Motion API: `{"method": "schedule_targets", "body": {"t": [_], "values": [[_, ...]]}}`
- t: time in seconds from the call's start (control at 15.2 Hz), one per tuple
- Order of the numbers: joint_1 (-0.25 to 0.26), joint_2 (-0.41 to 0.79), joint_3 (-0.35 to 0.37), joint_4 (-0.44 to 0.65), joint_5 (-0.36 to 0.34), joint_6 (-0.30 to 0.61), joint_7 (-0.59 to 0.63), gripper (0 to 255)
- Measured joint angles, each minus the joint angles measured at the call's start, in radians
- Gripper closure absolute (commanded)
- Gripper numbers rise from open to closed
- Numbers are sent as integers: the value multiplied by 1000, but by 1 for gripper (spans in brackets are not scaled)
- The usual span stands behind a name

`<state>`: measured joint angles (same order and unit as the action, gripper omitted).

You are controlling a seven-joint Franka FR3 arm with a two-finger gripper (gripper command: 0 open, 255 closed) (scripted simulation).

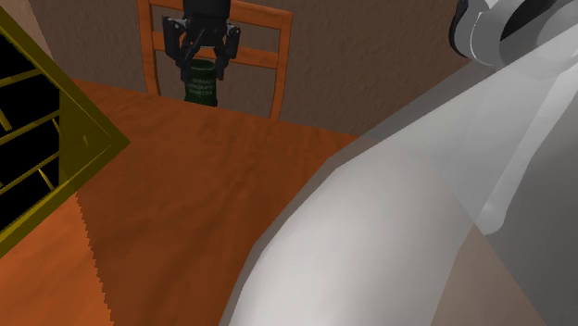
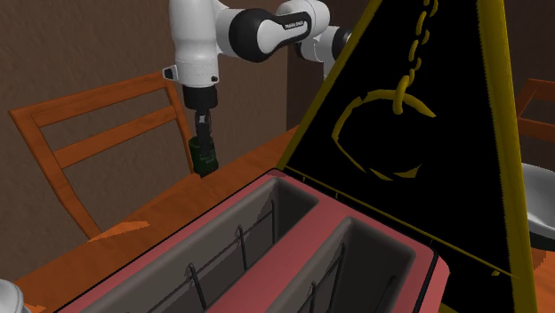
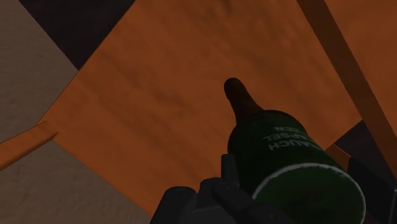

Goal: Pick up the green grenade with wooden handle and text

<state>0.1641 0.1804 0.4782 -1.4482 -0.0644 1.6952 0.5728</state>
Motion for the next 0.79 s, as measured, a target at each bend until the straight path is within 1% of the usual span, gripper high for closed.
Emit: {"method": "schedule_targets", "body": {"t": [0.4,0.73,0.79], "values": [[11,23,3,105,-11,-85,5,255],[27,55,6,219,-28,-169,13,255],[35,73,7,257,-37,-191,17,255]]}}
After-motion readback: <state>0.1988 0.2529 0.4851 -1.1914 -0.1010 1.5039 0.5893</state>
